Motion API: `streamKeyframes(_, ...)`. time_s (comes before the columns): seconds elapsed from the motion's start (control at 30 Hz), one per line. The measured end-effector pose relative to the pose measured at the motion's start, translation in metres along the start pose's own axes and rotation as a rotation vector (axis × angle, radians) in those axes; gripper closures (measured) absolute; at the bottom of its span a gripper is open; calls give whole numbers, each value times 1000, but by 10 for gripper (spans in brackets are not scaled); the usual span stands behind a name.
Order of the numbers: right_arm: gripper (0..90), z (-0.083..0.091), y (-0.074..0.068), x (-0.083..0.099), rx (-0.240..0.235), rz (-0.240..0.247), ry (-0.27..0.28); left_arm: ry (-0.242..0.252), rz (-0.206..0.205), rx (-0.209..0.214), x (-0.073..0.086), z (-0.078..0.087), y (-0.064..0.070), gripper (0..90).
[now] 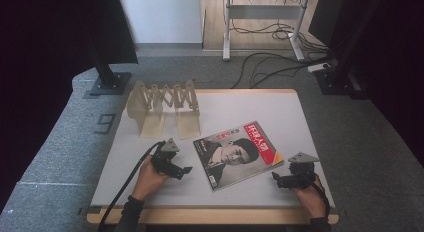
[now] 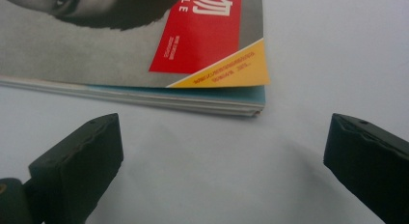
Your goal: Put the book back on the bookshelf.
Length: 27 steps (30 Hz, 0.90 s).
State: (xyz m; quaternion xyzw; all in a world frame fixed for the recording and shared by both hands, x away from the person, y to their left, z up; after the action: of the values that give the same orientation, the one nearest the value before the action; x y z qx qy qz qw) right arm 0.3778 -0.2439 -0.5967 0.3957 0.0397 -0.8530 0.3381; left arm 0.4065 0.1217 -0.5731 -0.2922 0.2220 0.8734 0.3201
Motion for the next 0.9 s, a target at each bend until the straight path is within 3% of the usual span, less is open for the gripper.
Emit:
streamKeyframes(0.23, 0, -1, 1, -7, 5, 4, 14, -12, -21, 16, -20, -11, 1, 0)
streamKeyframes(0.53, 0, -5, 4, -11, 19, 13, 15, -33, -48, 40, -47, -40, 1, 0)
streamKeyframes(0.9, 2, -14, 7, -15, 40, 21, 12, -53, -34, 56, -55, -72, -6, 0)
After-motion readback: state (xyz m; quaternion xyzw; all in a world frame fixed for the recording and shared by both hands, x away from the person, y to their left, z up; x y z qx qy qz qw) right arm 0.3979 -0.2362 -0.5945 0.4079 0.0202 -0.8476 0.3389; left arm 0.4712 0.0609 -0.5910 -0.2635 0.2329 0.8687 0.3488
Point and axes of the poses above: each handheld gripper's, and its own axes: z roughly backward along the jaws, x roughly out of its underside, y roughly to its right, the point moved 10 cm from there along -z, roughly forward along the jaws, and after that the axes turned 14 degrees about z, right-handed, at the moved point
